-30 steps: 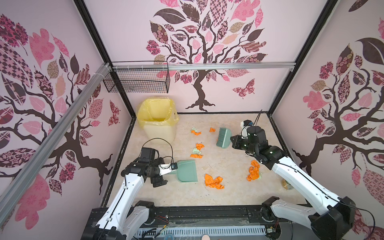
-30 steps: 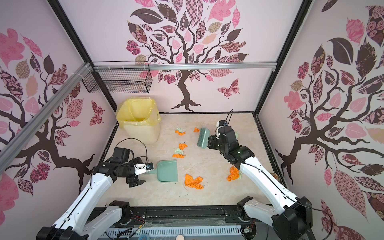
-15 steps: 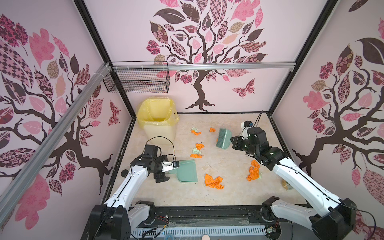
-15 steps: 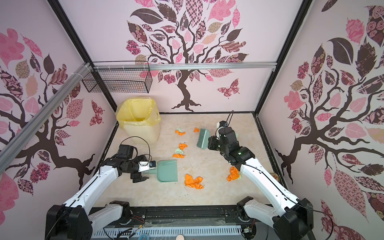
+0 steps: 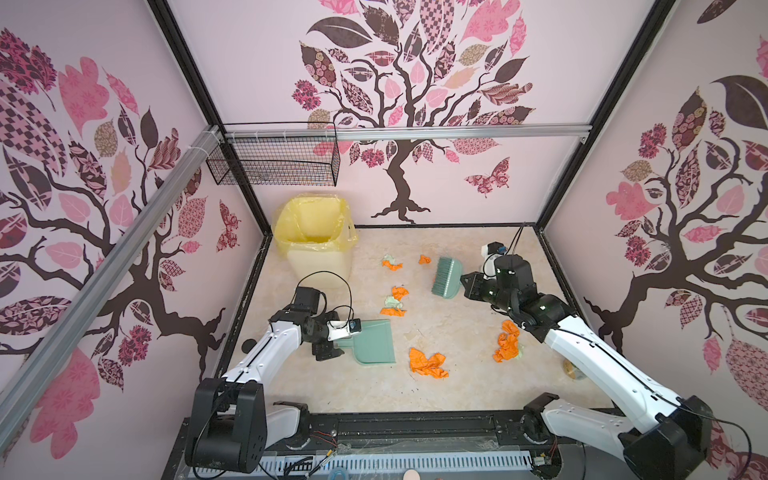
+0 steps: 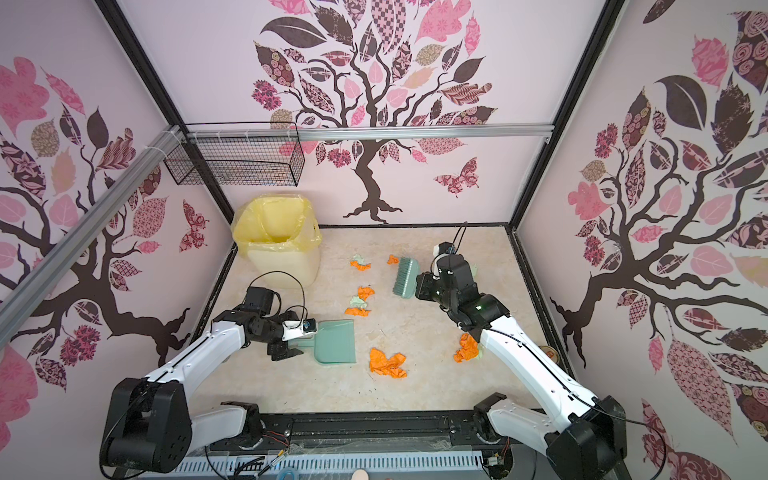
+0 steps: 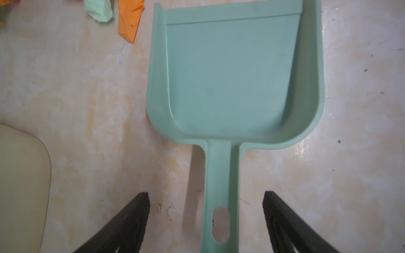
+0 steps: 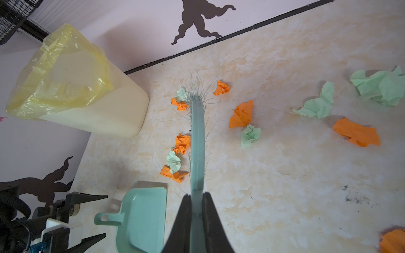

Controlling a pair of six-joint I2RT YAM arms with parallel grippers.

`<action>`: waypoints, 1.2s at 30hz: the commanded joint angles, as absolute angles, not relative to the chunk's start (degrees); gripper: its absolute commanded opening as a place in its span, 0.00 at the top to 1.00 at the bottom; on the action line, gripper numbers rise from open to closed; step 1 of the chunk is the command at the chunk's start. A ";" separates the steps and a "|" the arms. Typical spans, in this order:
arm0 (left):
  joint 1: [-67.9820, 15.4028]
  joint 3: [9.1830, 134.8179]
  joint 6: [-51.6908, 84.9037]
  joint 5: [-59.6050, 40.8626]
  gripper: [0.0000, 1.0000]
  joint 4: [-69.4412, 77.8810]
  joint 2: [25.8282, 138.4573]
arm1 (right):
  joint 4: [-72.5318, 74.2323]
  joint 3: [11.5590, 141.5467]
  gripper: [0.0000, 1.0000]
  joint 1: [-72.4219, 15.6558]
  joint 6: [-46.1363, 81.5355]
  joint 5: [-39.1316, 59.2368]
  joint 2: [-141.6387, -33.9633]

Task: Sweep away the paper scraps from the table
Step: 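Grasp the green dustpan handle with the left gripper while the right holds the brush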

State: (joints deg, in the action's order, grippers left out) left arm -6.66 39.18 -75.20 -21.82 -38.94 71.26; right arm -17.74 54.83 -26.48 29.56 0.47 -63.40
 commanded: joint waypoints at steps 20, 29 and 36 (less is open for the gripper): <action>2.35 33.78 -78.70 -36.45 0.26 -36.55 74.98 | -17.01 57.71 1.00 -26.21 32.05 0.71 -64.94; 2.90 33.58 -81.21 -37.21 0.38 -38.13 74.86 | -16.41 56.61 1.00 -26.28 33.47 0.40 -64.26; 2.96 33.93 -81.65 -37.19 0.48 -38.55 75.36 | -16.63 56.52 1.00 -26.28 33.87 0.31 -63.59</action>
State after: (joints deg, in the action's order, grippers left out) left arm 2.66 34.06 -80.88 -35.97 -37.65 75.16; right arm -17.69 54.81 -26.48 33.39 0.69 -64.23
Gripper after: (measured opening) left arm 0.521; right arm 0.112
